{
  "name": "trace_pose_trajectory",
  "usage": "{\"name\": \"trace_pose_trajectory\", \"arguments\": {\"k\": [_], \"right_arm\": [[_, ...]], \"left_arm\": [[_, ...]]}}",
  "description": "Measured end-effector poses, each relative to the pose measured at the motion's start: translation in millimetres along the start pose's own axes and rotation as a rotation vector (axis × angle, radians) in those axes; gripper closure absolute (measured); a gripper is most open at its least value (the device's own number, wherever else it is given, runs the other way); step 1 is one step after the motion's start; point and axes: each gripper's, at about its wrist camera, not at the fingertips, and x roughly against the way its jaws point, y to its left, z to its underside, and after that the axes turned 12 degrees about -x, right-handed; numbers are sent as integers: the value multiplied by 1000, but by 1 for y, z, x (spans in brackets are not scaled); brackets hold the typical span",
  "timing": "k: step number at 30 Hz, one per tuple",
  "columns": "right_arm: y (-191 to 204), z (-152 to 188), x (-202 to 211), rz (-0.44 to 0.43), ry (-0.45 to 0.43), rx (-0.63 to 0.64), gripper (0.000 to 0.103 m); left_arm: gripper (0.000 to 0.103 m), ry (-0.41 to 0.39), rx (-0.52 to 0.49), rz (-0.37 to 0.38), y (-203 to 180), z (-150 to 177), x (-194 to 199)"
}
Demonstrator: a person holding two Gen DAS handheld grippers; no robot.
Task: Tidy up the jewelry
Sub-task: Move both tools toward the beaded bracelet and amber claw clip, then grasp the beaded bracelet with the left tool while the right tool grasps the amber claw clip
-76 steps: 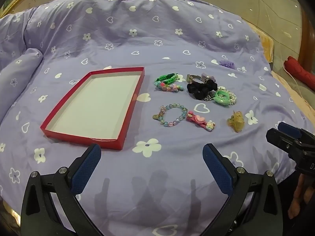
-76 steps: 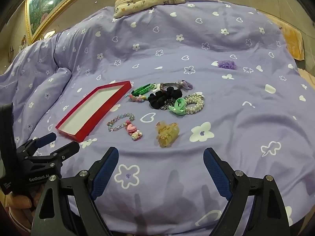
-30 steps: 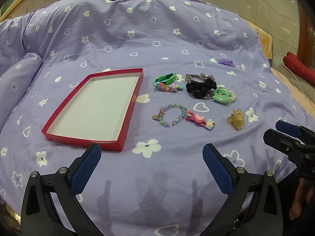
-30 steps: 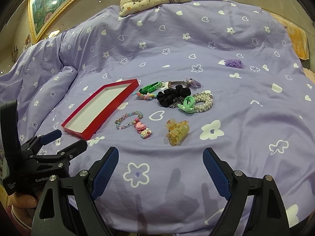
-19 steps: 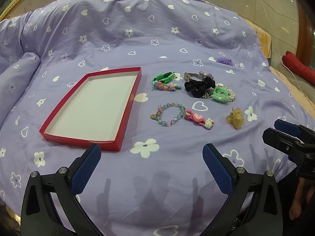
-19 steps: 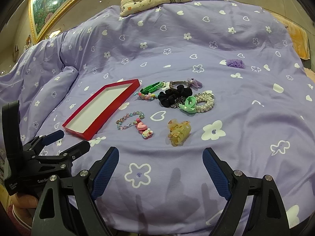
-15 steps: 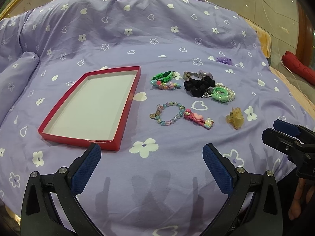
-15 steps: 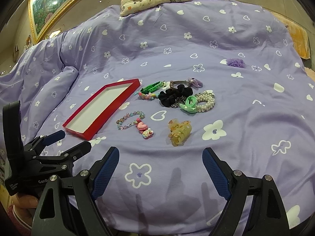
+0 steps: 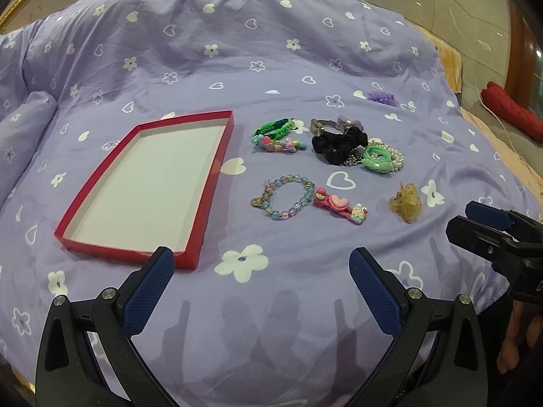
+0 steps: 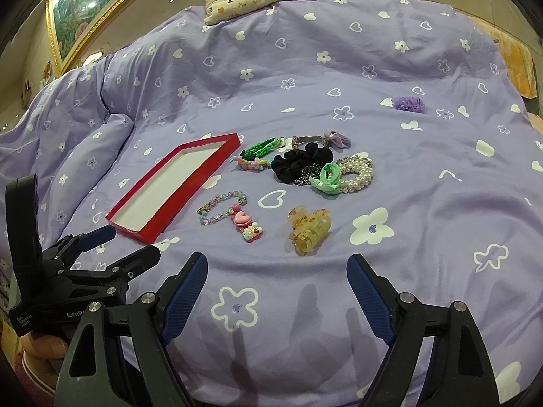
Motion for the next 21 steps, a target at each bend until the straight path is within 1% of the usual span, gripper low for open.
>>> {"name": "trace_pose_trajectory", "arguments": {"k": [4, 5, 12, 16, 18, 21], "right_arm": [[-4, -8, -5, 4, 5, -6, 21], [-5, -9, -8, 5, 7, -8, 21], [-10, -19, -27, 9, 41, -18, 25], [-10, -24, -39, 10, 59, -19, 26], [-11, -25, -46, 14, 70, -20, 27], [-15, -26, -54, 22, 92, -26, 30]], "left_arm": [[0, 11, -35, 29, 1, -7, -10], [2, 15, -41, 35, 1, -9, -13], [7, 30, -111, 44, 7, -24, -36], [14, 43, -165, 69, 7, -36, -51], [18, 52, -188, 96, 7, -41, -59], [23, 65, -233, 123, 2, -50, -71]]}}
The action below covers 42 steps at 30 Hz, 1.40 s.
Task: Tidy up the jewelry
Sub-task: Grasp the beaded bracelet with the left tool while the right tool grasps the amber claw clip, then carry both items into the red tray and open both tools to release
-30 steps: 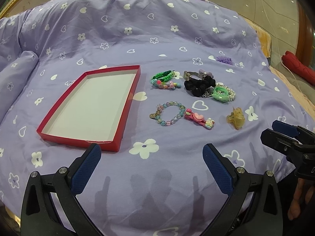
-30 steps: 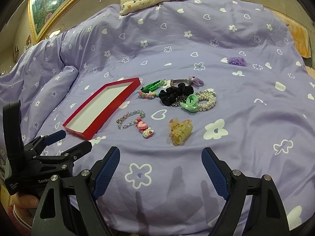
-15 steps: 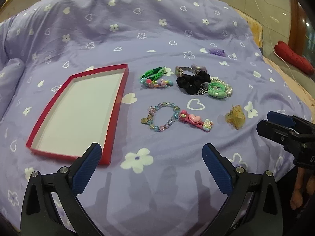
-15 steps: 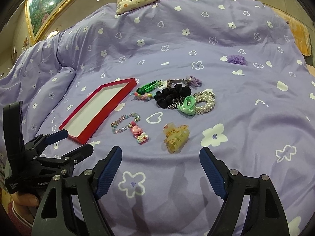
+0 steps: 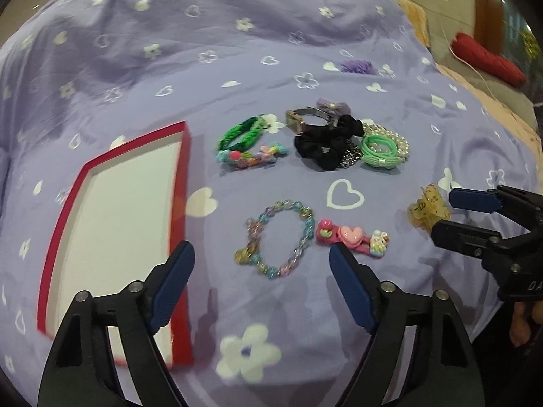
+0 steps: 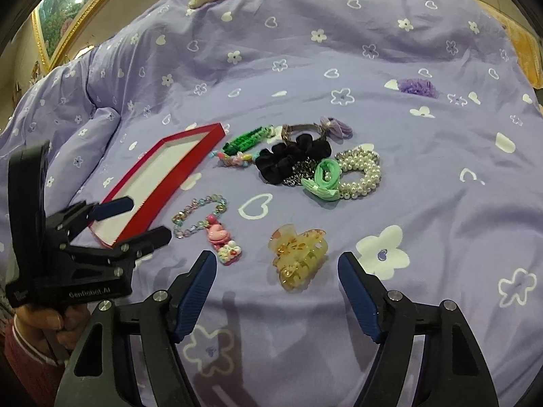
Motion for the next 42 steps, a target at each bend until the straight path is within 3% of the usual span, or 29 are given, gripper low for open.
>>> {"name": "trace_pose_trajectory", "arguments": {"k": [3, 5, 13, 14, 15, 17, 18, 29, 42], "right_arm": [[-5, -3, -9, 12, 23, -11, 34], [-8, -5, -13, 22, 30, -16, 37], [-12, -8, -25, 40, 42, -14, 53], [-13, -8, -25, 43, 42, -13, 63], [-14, -8, -25, 43, 44, -13, 64], [-15, -8, -24, 33, 43, -17, 64], [-15, -8, -24, 32, 41, -16, 64], [-1, -16, -10, -4, 16, 5, 64], [54, -33, -8, -106, 12, 84, 64]], "left_arm": [[28, 12, -38, 17, -5, -7, -11], [40, 29, -59, 24, -8, -9, -20], [56, 72, -83, 101, -11, -8, -40], [65, 69, -81, 112, -11, -7, -40], [71, 66, -77, 120, -10, -7, -39], [94, 60, -74, 128, -8, -6, -38], [96, 58, -70, 126, -6, -6, -37], [96, -27, 85, 177, 18, -5, 0], [96, -129, 230, 111, 67, 1, 53]]}}
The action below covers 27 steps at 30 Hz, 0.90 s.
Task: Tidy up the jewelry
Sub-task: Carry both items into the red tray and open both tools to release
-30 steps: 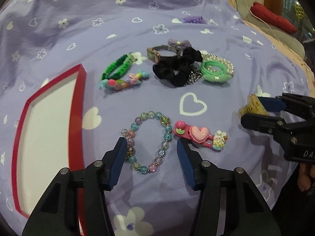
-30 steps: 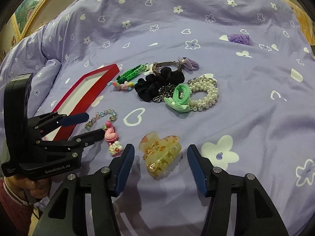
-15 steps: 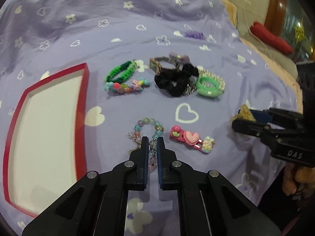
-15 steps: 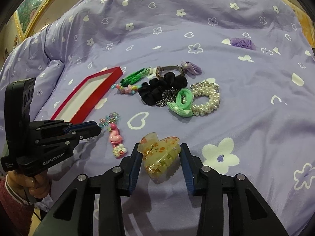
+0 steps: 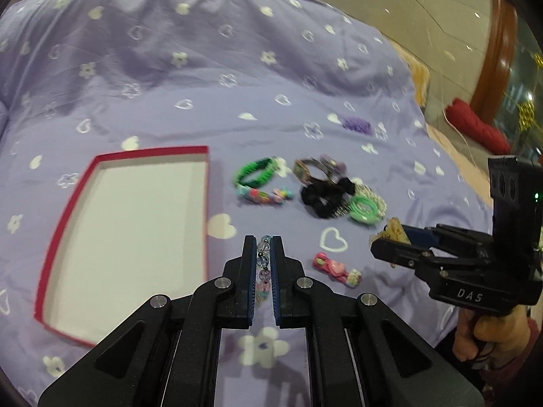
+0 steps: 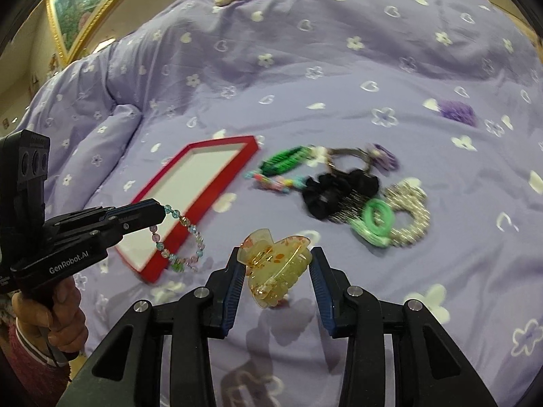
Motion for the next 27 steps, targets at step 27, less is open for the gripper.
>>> {"name": "trace_pose_trajectory", "arguments": {"k": [27], "right_arm": [[154, 3, -132, -203, 253, 245, 64]], "left_arm": [[96, 60, 248, -168, 135, 58, 6]]}}
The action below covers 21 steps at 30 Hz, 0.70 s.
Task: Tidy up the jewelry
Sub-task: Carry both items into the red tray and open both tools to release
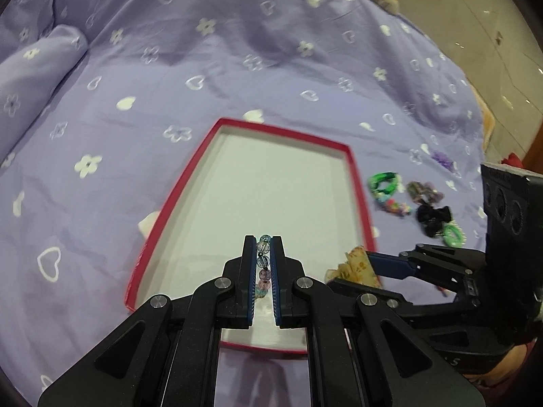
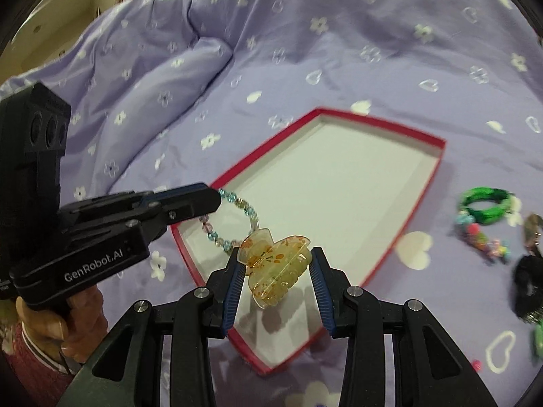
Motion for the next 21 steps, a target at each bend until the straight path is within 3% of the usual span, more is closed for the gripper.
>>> {"name": "trace_pose_trajectory", "arguments": {"k": [8, 21], "right_arm": [[4, 3, -30, 29, 100, 55, 64], [8, 4, -43, 51, 156, 148, 63]], "left_arm": [[96, 67, 51, -22, 24, 17, -25], [96, 145, 58, -51, 30, 30, -42]]}}
